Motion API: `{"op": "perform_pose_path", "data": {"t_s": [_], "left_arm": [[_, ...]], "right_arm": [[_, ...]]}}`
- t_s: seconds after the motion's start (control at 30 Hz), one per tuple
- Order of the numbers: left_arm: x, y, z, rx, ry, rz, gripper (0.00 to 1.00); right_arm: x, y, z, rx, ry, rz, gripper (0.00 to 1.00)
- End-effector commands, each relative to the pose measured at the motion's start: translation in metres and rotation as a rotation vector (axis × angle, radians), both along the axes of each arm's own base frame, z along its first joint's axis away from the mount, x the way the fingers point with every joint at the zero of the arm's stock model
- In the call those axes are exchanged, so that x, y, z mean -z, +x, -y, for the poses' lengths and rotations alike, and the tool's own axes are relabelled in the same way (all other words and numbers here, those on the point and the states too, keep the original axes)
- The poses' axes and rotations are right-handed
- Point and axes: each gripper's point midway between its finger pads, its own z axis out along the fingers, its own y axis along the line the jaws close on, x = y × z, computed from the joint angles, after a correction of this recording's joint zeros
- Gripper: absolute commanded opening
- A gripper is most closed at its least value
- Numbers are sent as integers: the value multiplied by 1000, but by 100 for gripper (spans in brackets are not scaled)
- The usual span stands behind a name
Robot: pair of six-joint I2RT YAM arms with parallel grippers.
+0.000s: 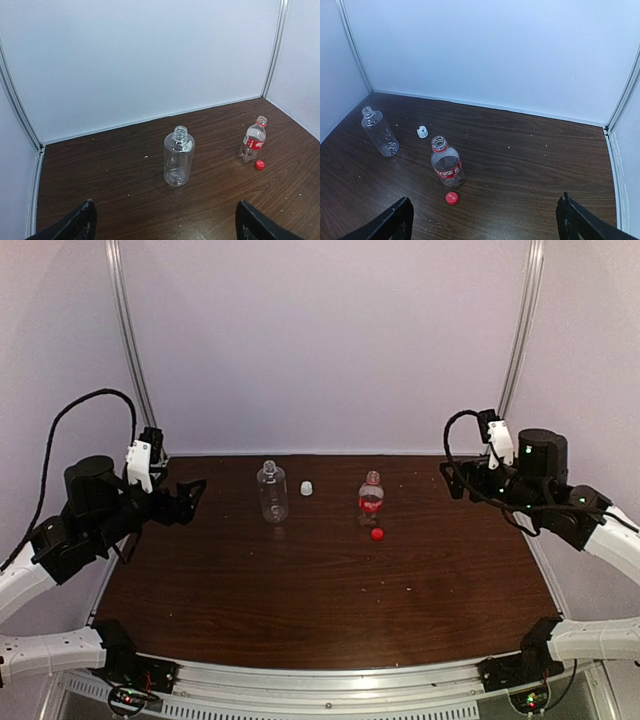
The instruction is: Unscrew the bottle caps
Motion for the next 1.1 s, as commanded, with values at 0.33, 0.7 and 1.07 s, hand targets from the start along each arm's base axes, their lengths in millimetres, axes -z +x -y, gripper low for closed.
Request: {"op": "perform_pose_path", "data": {"t_s": [0.33, 0.7, 1.07], "left_arm": [[11, 1, -9, -45, -69, 35, 98], [10, 1, -7, -36, -66, 45, 98], [10, 1, -5, -27, -65, 48, 98]], "right_arm": [[15, -3, 4, -3, -31, 2, 100], [13, -6, 6, -6, -37, 10, 100], [11, -6, 5, -8, -27, 13, 100]]}}
